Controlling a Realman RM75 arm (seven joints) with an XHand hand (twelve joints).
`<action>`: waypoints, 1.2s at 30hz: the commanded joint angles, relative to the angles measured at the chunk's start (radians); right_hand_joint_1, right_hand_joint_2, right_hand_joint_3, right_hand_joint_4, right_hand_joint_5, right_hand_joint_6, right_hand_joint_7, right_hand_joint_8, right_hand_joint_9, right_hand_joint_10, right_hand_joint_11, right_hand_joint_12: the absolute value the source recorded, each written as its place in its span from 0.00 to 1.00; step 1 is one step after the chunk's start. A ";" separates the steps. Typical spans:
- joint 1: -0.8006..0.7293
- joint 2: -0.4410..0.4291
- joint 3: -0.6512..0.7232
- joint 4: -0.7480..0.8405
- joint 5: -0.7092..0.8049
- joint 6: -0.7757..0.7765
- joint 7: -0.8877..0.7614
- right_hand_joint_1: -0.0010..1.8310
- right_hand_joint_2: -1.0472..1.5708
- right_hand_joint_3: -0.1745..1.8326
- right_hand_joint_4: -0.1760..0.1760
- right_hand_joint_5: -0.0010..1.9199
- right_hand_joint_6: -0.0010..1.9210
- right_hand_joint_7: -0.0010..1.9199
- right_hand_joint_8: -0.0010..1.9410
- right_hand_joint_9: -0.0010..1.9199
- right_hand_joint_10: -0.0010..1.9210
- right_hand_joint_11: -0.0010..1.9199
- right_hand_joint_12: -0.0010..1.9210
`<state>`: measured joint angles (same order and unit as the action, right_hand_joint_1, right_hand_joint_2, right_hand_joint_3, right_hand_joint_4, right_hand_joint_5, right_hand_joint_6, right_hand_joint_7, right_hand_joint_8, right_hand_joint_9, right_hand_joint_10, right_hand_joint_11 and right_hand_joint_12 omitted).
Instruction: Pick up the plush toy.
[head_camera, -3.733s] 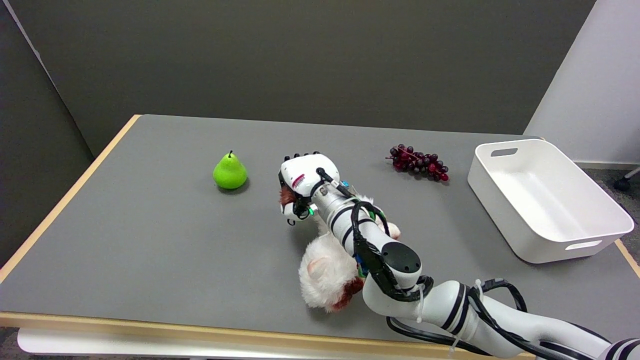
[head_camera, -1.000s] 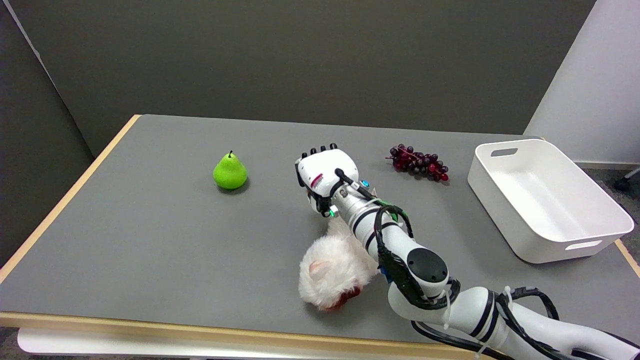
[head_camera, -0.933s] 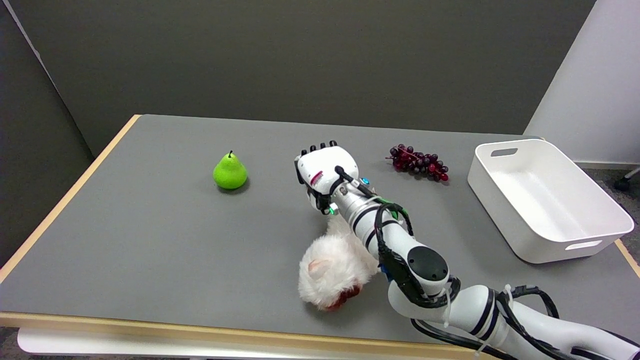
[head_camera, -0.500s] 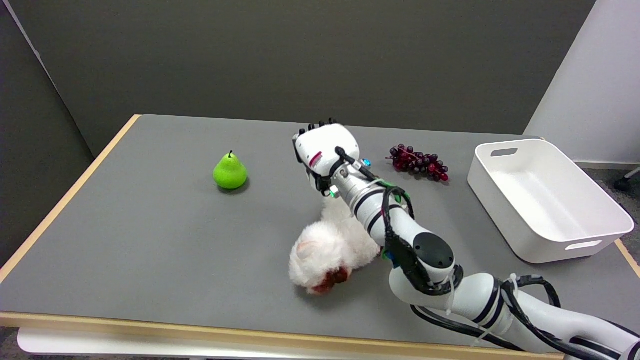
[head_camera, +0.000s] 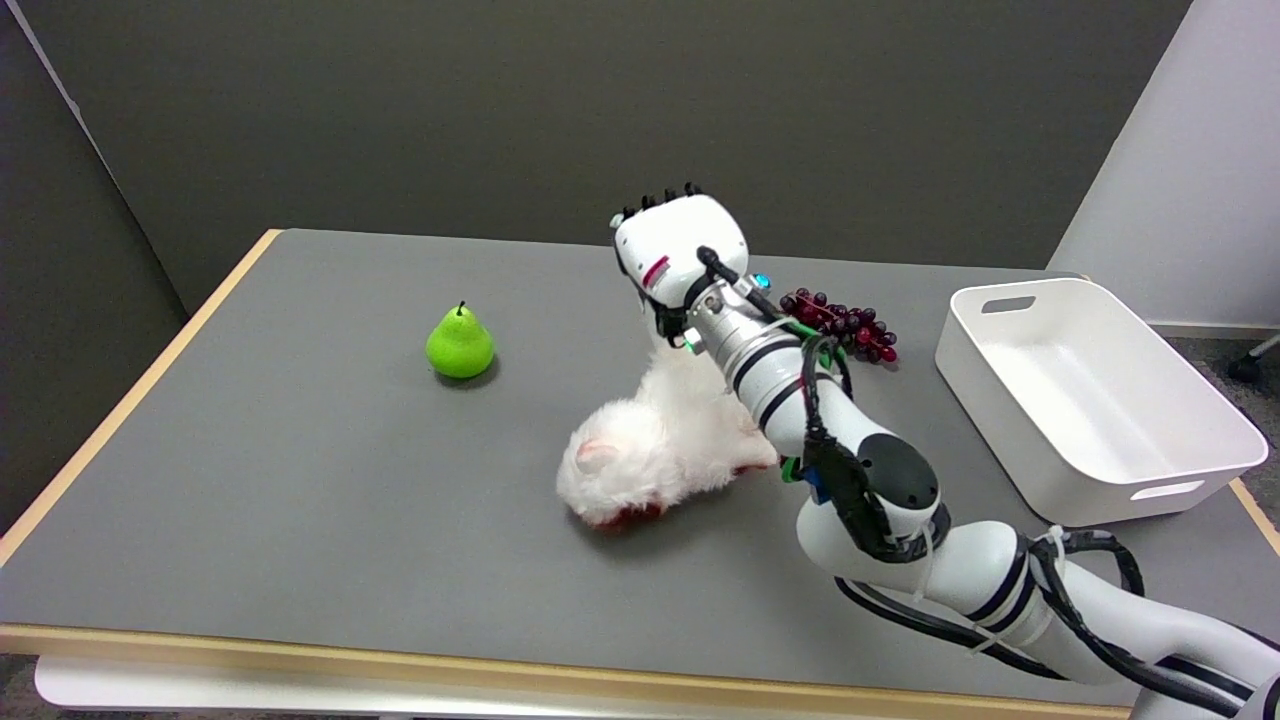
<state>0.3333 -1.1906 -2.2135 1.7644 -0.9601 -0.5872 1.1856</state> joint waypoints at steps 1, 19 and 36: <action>0.005 0.044 0.058 0.046 -0.047 -0.012 -0.064 0.74 0.82 0.22 0.00 0.31 0.71 0.44 0.72 0.41 0.82 0.37 0.89; 0.052 0.094 0.237 0.051 -0.254 0.000 -0.054 0.74 0.82 0.24 0.00 0.31 0.71 0.43 0.72 0.41 0.82 0.37 0.89; -0.055 0.155 0.227 0.030 -0.263 -0.066 0.241 0.64 0.83 0.21 0.06 0.35 0.71 0.39 0.72 0.43 0.72 0.33 0.91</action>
<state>0.3584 -1.0823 -2.0039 1.8088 -1.1858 -0.6057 1.1960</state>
